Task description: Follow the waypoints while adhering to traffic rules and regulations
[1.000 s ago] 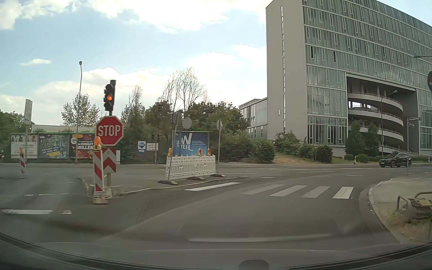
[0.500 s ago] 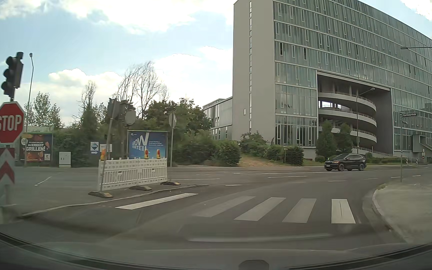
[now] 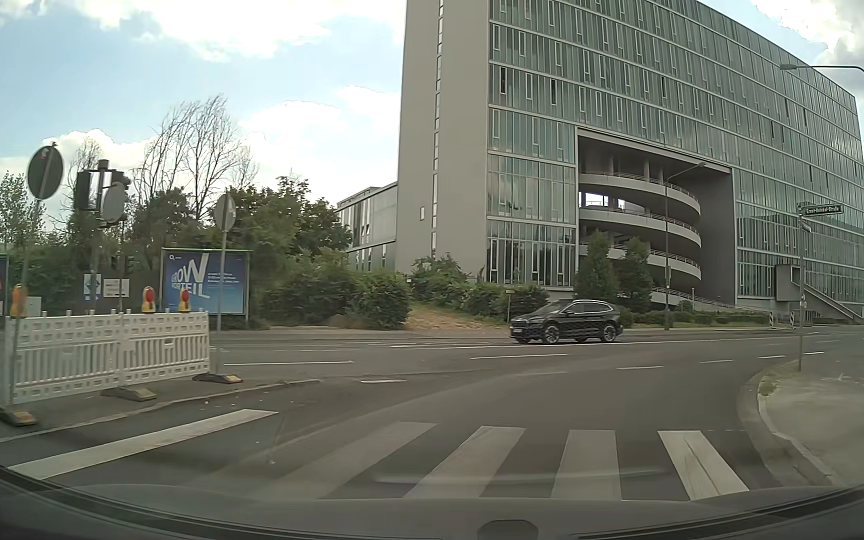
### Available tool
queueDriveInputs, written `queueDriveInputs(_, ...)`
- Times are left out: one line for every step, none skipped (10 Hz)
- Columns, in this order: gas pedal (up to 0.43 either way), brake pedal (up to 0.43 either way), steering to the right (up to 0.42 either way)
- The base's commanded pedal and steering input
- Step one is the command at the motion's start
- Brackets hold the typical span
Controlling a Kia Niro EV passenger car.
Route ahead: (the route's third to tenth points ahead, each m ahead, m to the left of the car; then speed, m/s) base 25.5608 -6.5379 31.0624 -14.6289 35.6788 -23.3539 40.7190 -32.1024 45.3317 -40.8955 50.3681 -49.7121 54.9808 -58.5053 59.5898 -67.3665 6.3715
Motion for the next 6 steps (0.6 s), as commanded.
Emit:
queueDriveInputs(0.0,0.037,0.153)
queueDriveInputs(0.0,0.03,0.153)
queueDriveInputs(0.0,0.03,0.154)
queueDriveInputs(0.0,0.03,0.155)
queueDriveInputs(0.0,0.03,0.155)
queueDriveInputs(0.0,0.03,0.155)
